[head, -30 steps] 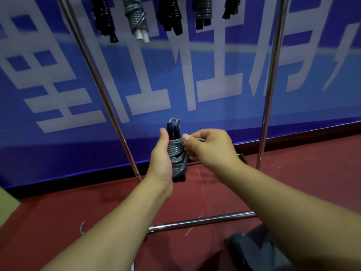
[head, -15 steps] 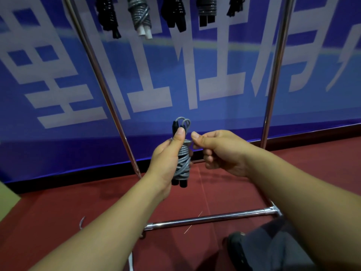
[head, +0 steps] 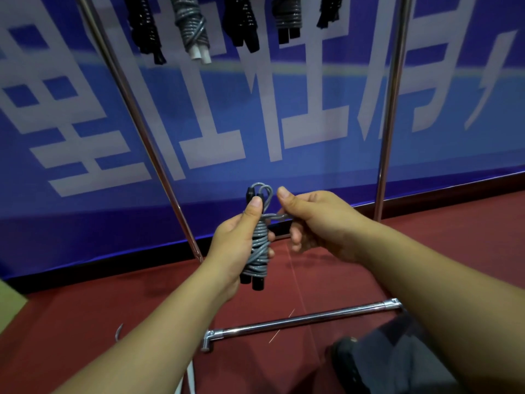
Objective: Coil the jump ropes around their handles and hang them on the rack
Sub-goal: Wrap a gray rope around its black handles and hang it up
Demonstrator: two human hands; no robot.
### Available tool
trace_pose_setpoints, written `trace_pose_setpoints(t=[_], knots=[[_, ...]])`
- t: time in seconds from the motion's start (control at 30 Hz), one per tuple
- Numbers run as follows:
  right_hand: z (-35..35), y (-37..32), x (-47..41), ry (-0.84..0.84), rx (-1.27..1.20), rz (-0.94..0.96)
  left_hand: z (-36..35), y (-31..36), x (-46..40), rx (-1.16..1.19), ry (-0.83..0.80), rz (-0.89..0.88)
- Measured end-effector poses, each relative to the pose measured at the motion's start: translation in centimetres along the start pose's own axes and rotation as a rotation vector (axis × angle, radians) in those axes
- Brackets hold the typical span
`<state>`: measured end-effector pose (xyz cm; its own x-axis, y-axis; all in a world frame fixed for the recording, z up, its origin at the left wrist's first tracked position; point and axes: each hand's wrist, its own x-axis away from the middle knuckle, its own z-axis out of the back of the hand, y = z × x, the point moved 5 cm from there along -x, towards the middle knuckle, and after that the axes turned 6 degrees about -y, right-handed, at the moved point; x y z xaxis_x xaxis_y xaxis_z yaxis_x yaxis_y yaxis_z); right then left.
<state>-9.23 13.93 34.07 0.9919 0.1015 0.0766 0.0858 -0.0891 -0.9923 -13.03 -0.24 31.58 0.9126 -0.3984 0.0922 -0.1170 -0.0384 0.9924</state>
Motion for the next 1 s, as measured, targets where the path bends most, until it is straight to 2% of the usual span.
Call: trace_pose_setpoints(t=[0.1,0.27,0.47,0.7,1.0], knots=[[0.2,0.0,-0.2,0.051,0.011,-0.017,-0.3,0.1,0.1,0.005,-0.021,-0.005],[0.1,0.4,-0.5,0.044,-0.225,-0.085,-0.2,0.4,0.0,-0.013,-0.016,-0.022],[0.8,0.7,-0.6,0.138,-0.290,-0.114,-0.8,0.1,0.3,-0.072,-0.094,-0.024],[1.7,-0.1,-0.5,0.245,-0.108,0.066,-1.1,0.1,0.3,-0.066,-0.163,-0.030],[1.7,-1.3,0.1,0.217,0.093,0.315,-0.5,-0.2,0.0,-0.048,-0.114,-0.006]])
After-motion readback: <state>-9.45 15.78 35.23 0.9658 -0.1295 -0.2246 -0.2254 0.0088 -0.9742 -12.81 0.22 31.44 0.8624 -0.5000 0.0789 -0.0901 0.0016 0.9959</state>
